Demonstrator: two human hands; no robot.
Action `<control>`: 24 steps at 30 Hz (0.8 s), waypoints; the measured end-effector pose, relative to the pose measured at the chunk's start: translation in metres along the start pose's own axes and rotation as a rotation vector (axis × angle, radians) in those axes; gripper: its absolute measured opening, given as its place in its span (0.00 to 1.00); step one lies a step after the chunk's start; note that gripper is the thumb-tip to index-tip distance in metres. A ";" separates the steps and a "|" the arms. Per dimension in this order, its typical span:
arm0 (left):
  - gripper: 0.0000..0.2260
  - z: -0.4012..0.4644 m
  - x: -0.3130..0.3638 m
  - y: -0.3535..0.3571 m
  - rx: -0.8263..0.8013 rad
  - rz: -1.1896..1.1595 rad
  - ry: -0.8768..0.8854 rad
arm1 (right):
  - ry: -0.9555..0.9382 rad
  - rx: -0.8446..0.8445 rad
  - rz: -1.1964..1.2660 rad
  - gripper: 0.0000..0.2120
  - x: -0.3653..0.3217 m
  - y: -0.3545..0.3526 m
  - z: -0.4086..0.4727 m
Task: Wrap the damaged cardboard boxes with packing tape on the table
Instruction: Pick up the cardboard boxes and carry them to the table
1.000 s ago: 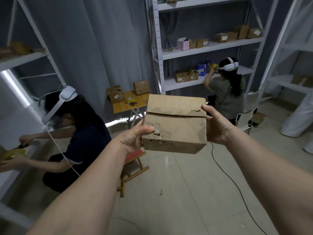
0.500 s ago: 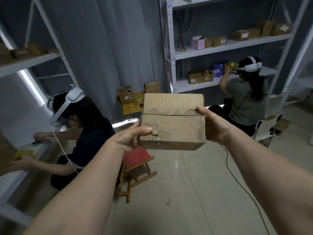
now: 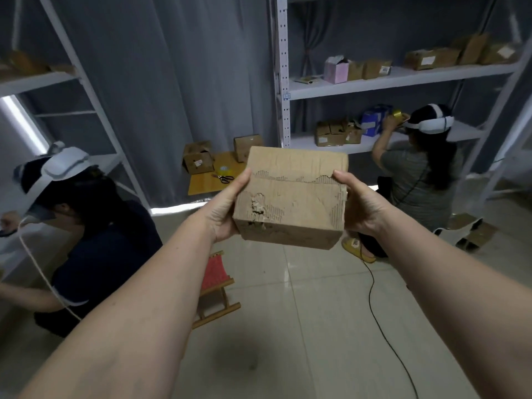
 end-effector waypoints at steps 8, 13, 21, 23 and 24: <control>0.25 0.066 0.000 0.004 0.081 -0.031 -0.029 | 0.037 -0.058 0.019 0.35 -0.021 -0.032 0.054; 0.27 0.113 -0.002 0.000 0.135 -0.031 -0.098 | 0.021 -0.087 -0.099 0.58 -0.034 -0.042 0.084; 0.38 0.180 0.013 -0.030 0.089 0.049 -0.161 | 0.002 -0.119 -0.083 0.59 -0.056 -0.054 0.159; 0.44 0.193 0.018 -0.044 0.080 0.078 -0.165 | 0.006 -0.138 -0.132 0.57 -0.063 -0.047 0.179; 0.46 0.198 0.021 -0.051 0.076 0.083 -0.166 | 0.015 -0.153 -0.150 0.57 -0.066 -0.043 0.189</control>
Point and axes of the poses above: each hand's wrist, its own z-axis towards the middle knuckle, its own y-axis out of the palm, x = y × z, the point moved 4 cm from there along z, towards the middle knuckle, and after that the axes turned 5 degrees about z, right-handed, at the moved point
